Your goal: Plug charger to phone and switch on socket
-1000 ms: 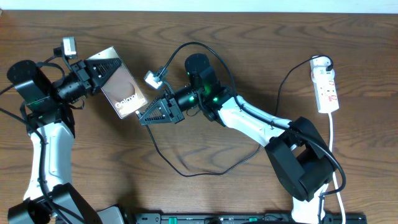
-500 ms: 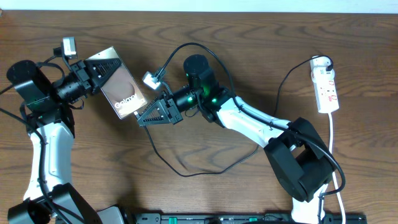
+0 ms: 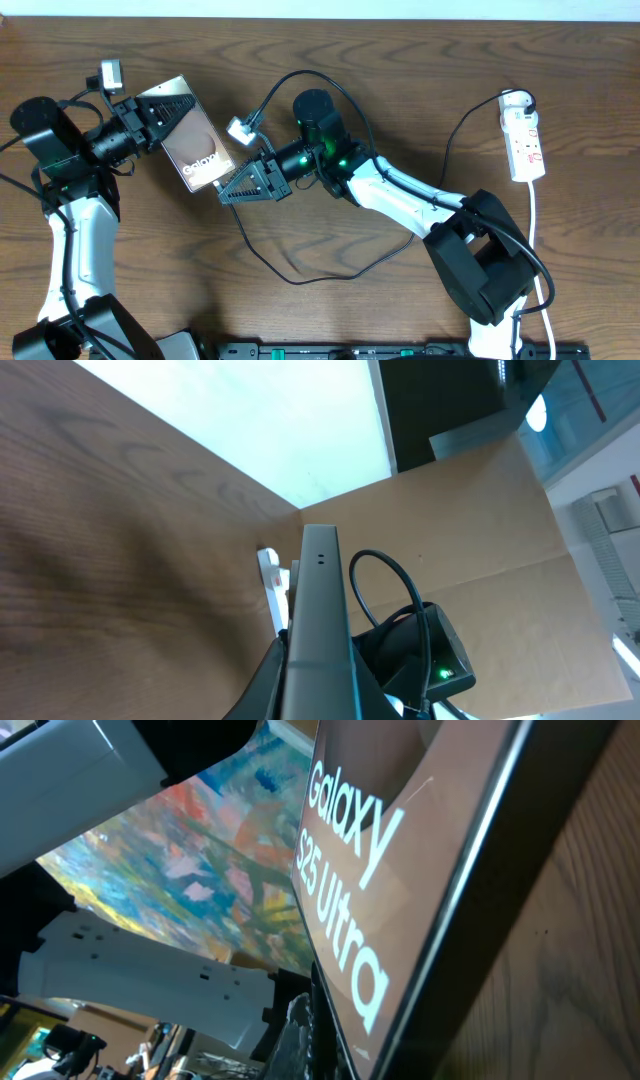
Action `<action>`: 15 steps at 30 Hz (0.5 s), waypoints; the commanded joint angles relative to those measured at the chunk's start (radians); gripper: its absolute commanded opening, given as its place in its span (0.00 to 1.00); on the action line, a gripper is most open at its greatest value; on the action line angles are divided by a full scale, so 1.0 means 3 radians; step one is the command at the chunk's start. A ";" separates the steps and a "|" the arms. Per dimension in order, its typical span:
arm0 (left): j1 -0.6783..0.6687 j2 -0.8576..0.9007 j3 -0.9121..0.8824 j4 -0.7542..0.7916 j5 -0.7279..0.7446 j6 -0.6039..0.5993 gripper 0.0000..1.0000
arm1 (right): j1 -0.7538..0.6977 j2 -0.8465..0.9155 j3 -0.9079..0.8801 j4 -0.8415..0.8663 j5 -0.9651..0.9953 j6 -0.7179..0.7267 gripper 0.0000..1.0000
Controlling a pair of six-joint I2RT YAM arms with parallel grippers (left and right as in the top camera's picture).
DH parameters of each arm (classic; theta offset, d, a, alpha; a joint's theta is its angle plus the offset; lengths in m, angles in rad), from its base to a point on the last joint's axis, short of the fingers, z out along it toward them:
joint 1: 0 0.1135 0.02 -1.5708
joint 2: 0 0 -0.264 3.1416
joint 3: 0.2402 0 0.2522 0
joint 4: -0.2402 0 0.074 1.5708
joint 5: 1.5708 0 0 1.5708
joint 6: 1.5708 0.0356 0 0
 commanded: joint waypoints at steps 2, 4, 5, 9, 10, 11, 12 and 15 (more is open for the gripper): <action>-0.0018 -0.0043 0.0031 0.0008 0.0242 -0.0005 0.07 | 0.0010 -0.0009 0.0043 0.0037 0.0352 0.0144 0.01; -0.0018 -0.0043 0.0029 0.0010 0.0242 -0.0005 0.08 | 0.0010 -0.0009 0.0043 0.0038 0.0395 0.0178 0.01; -0.0018 -0.0043 0.0031 0.0024 0.0243 -0.0005 0.07 | 0.0010 -0.0009 0.0043 0.0038 0.0413 0.0192 0.01; -0.0018 -0.0043 0.0029 0.0070 0.0243 -0.0006 0.08 | 0.0010 -0.0009 0.0043 0.0038 0.0479 0.0266 0.01; -0.0019 -0.0043 0.0029 0.0070 0.0243 -0.0005 0.07 | 0.0010 -0.0009 0.0043 0.0037 0.0504 0.0299 0.01; -0.0018 -0.0043 0.0031 0.0070 0.0243 -0.0006 0.07 | 0.0010 -0.0009 0.0043 0.0037 0.0526 0.0301 0.01; -0.0018 -0.0043 0.0029 0.0070 0.0244 -0.0006 0.08 | 0.0010 -0.0009 0.0043 0.0037 0.0544 0.0305 0.01; -0.0018 -0.0043 0.0029 0.0070 0.0244 -0.0005 0.07 | 0.0010 -0.0009 0.0043 0.0038 0.0601 0.0378 0.01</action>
